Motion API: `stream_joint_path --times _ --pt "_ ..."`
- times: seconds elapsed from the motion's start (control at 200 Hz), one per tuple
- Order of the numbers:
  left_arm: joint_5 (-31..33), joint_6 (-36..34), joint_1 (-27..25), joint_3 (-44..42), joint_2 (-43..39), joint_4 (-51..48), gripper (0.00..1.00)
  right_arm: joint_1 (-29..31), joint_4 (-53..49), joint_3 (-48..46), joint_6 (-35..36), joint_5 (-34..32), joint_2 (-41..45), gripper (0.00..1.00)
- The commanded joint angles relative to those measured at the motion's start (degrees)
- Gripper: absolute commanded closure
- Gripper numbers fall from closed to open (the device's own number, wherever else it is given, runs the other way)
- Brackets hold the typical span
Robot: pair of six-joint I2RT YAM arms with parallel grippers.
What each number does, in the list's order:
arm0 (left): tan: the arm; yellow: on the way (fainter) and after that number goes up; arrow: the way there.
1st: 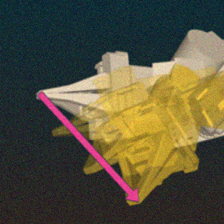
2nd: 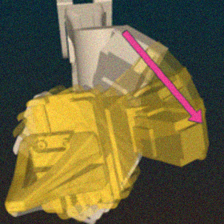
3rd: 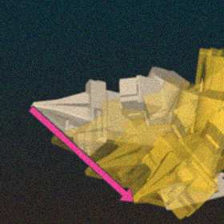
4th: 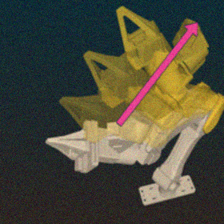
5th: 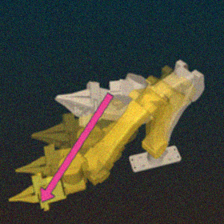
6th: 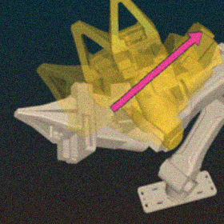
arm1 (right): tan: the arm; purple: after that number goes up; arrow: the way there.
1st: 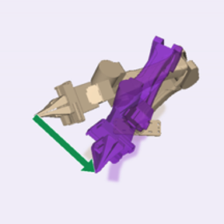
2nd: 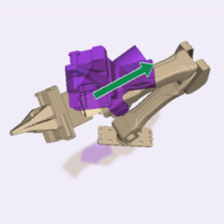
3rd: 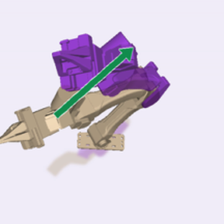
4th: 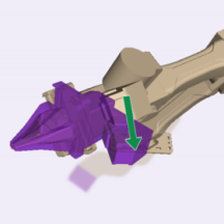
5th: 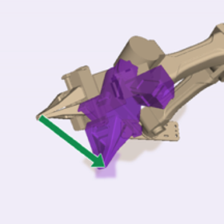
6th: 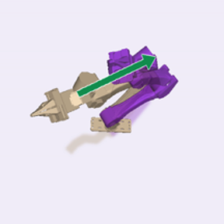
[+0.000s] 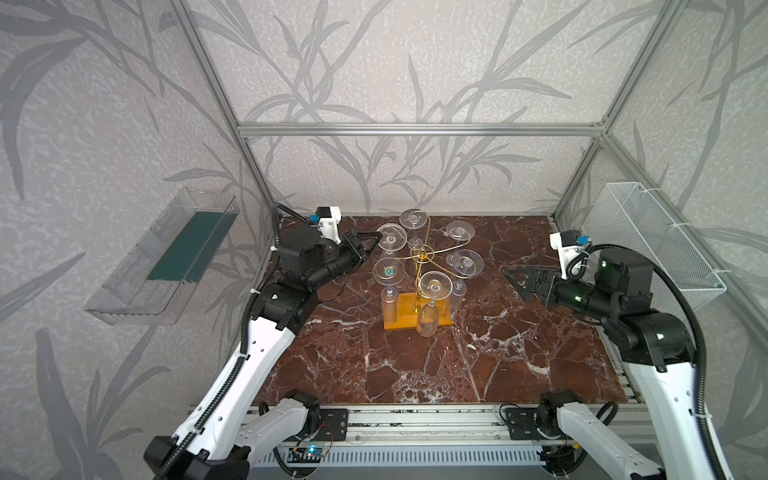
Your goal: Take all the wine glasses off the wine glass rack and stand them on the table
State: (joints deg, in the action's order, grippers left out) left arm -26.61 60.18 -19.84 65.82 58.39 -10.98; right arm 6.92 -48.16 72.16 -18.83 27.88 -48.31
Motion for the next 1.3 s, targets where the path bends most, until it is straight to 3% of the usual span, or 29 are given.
stream_joint_path --times 0.0,0.295,0.785,1.09,1.295 --pt "1.8 -1.4 -0.1 -0.6 -2.2 -0.2 1.00 -0.1 -0.8 0.3 -0.5 -0.2 0.5 0.01" --pt "5.8 -1.2 -0.1 -4.3 -7.2 -1.4 1.00 -0.1 -1.2 0.5 -0.5 -0.2 0.6 0.01" --pt "8.8 -7.1 0.0 -1.2 -7.4 -6.3 1.00 -0.1 -0.6 0.7 -0.1 -0.4 1.1 0.01" --pt "10.4 -8.6 0.2 0.0 -7.4 -5.6 1.00 0.0 -2.7 6.6 1.9 0.1 -2.3 0.01" --pt "12.5 -14.4 0.6 5.3 -6.5 -8.7 1.00 0.0 -1.1 7.8 1.3 0.9 -3.9 0.01"
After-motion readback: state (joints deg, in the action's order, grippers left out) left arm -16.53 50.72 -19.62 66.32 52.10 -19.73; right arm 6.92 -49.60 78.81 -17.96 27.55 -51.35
